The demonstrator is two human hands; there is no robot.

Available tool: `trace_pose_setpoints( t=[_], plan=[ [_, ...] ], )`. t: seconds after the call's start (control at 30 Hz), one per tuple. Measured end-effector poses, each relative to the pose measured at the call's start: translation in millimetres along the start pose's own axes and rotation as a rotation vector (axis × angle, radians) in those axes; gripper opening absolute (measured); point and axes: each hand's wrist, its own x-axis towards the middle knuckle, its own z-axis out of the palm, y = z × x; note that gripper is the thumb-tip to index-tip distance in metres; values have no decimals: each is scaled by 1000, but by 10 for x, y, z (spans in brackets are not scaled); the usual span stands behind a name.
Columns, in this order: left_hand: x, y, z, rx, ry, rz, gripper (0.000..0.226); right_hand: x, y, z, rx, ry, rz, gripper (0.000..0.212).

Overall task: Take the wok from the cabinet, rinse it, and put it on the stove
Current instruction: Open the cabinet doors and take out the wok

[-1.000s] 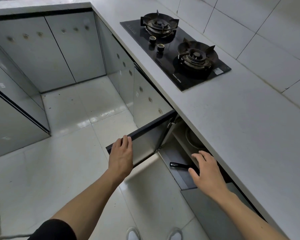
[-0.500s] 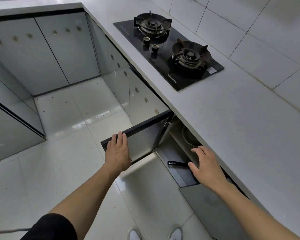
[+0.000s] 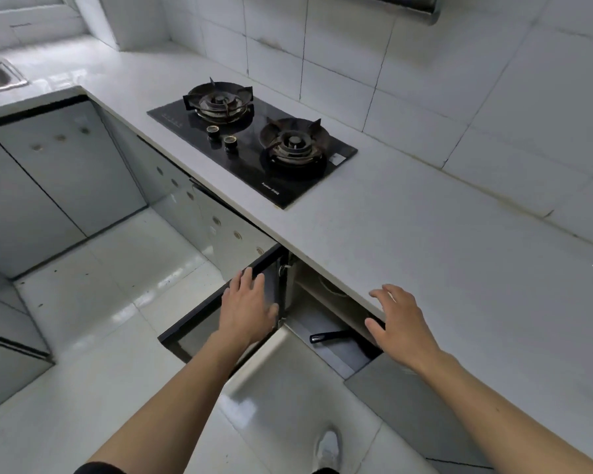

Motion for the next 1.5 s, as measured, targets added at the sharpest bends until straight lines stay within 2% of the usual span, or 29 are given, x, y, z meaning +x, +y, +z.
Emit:
trace_pose_setpoints(
  t=[0.23, 0.37, 0.5, 0.67, 0.83, 1.0, 1.1, 1.27, 1.5],
  plan=[
    [375, 786, -279, 70, -38, 175, 68, 209, 457, -164, 96, 27, 121, 55],
    [665, 991, -454, 193, -66, 284, 67, 365, 597, -249, 104, 45, 168, 56],
    [928, 1208, -548, 199, -88, 363, 64, 397, 687, -317, 93, 71, 228, 56],
    [1180, 1391, -349, 199, -206, 521, 63, 266, 754, -290, 18, 91, 377, 54],
    [1264, 1359, -104, 207, -299, 725, 61, 6, 552, -147, -79, 54, 570, 60],
    [1313, 1173, -69, 207, -345, 914, 62, -326, 32, 29, -50, 95, 768, 82],
    [1306, 1148, -73, 239, -373, 980, 61, -487, -169, 111, -51, 129, 826, 67],
    [1183, 1214, 15, 270, -434, 1071, 58, -753, -389, 279, 15, 164, 913, 72],
    [1054, 1390, 239, 295, -457, 1126, 57, -884, -246, 442, 91, 193, 983, 57]
  ],
)
